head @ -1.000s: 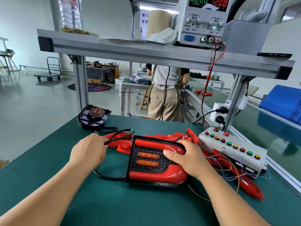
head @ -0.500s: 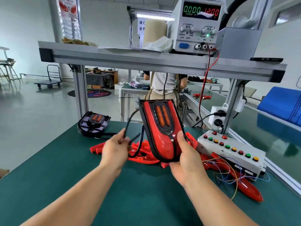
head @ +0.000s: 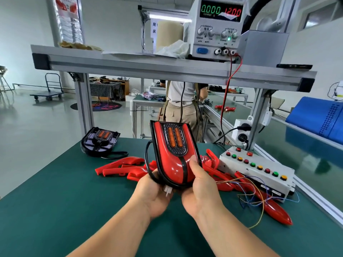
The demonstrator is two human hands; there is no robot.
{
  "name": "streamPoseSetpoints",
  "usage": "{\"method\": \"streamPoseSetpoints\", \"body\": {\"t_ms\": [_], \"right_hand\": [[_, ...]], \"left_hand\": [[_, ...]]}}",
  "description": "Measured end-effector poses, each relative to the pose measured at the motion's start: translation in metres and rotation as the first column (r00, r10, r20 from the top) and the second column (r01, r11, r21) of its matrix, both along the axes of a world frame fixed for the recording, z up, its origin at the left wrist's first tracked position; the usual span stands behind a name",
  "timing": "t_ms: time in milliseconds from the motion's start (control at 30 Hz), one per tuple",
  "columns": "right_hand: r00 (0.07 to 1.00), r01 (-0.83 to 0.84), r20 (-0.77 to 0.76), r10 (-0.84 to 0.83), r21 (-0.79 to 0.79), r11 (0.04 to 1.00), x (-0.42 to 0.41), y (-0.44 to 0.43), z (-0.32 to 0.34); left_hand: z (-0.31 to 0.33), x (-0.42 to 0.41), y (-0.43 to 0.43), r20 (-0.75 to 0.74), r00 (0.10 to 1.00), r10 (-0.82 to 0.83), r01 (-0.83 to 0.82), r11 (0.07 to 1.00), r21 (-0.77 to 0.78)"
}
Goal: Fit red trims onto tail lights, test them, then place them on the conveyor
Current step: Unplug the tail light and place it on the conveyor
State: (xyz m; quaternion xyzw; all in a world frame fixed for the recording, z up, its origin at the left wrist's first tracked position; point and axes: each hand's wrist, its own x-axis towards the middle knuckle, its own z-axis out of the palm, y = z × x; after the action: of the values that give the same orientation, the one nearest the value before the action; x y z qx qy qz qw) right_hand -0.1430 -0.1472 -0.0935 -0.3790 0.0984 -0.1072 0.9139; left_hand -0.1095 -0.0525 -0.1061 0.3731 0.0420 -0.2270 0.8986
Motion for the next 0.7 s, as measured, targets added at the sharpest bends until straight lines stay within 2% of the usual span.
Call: {"method": "streamPoseSetpoints", "body": {"t_ms": [100,200,267,333,433,500,700], "right_hand": [[1.000,0.008,-0.010,-0.008,0.000,1.000,0.000,-0.001,0.001],[0.997,0.075,-0.030,-0.075,-0.014,0.997,0.000,-0.002,0.006],[0.993,0.117,-0.008,-0.117,-0.027,0.993,-0.001,-0.001,0.012],[0.990,0.143,0.016,-0.143,-0.014,0.990,-0.004,-0.001,0.021],[0.981,0.188,0.035,-0.188,0.021,0.982,-0.012,-0.007,0.038],[0.971,0.232,0.061,-0.233,0.015,0.973,-0.023,-0.017,0.048],[0.917,0.369,0.171,-0.361,-0.014,0.929,-0.081,-0.068,0.071]], "left_hand": [[0.005,-0.002,-0.003,-0.109,0.988,0.112,-0.112,0.994,0.010],[0.010,-0.004,0.000,-0.115,0.980,0.161,-0.171,0.982,-0.081],[0.018,-0.010,0.001,-0.025,0.994,0.102,-0.105,0.988,-0.113],[0.027,-0.020,-0.007,0.110,0.993,0.037,-0.029,0.997,-0.073],[0.042,-0.033,-0.026,0.214,0.975,0.050,-0.049,0.999,-0.007],[0.056,-0.040,-0.038,0.243,0.969,0.035,-0.034,0.999,-0.008],[0.090,-0.058,-0.088,0.176,0.962,-0.207,0.213,0.977,-0.014]]}}
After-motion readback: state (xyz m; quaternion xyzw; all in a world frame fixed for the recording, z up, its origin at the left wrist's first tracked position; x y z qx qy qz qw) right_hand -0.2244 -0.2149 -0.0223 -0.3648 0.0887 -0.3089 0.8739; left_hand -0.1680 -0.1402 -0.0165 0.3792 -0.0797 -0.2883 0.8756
